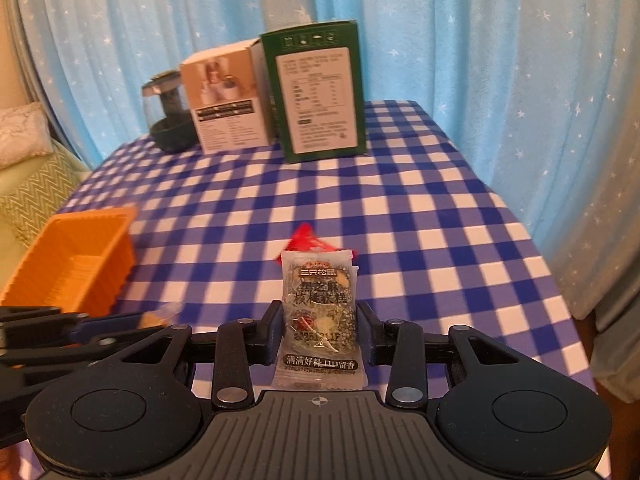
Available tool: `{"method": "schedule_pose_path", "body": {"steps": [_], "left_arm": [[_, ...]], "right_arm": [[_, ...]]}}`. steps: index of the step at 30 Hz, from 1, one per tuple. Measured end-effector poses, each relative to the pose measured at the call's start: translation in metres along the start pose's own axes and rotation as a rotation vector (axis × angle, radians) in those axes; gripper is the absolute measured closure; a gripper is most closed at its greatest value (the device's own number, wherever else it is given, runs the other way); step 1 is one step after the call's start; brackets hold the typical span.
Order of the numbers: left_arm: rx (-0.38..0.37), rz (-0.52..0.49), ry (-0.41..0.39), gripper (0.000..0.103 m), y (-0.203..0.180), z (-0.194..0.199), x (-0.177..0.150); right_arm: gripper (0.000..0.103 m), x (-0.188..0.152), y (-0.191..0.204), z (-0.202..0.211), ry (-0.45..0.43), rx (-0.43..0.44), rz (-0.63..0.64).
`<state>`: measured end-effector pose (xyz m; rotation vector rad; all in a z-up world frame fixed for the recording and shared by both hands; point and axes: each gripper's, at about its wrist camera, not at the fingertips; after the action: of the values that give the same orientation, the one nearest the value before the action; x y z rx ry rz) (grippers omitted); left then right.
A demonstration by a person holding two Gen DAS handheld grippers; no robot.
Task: Organize snacks
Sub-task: 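Carry both snacks over the orange tray and open both grippers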
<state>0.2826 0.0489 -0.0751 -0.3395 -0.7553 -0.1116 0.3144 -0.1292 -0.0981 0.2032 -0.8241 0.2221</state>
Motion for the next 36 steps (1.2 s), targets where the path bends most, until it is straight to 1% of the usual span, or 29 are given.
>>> {"method": "schedule_pose_path", "body": {"steps": [6, 18, 28, 36], "left_arm": [[0.009, 0.004, -0.012, 0.085, 0.006, 0.009, 0.000], [0.053, 0.033, -0.044, 0.085, 0.030, 0.037, 0.000], [0.054, 0.040, -0.054, 0.085, 0.044, 0.054, 0.001], [0.090, 0.042, -0.074, 0.085, 0.056, 0.073, 0.001]], "right_arm": [[0.065, -0.007, 0.024, 0.010, -0.015, 0.019, 0.021], [0.065, -0.002, 0.053, 0.013, -0.042, 0.050, 0.057], [0.065, 0.002, 0.063, 0.014, -0.046, 0.066, 0.057], [0.065, 0.006, 0.077, 0.016, -0.054, 0.105, 0.067]]}}
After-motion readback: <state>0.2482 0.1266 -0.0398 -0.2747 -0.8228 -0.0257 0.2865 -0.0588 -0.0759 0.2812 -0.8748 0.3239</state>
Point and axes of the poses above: each gripper's, at about its wrist camera, not at the fingertips, and z roughly against the way its jaws point, y to its left, x to its top, and after that the axes turned 7 degrees about -x, right-handed
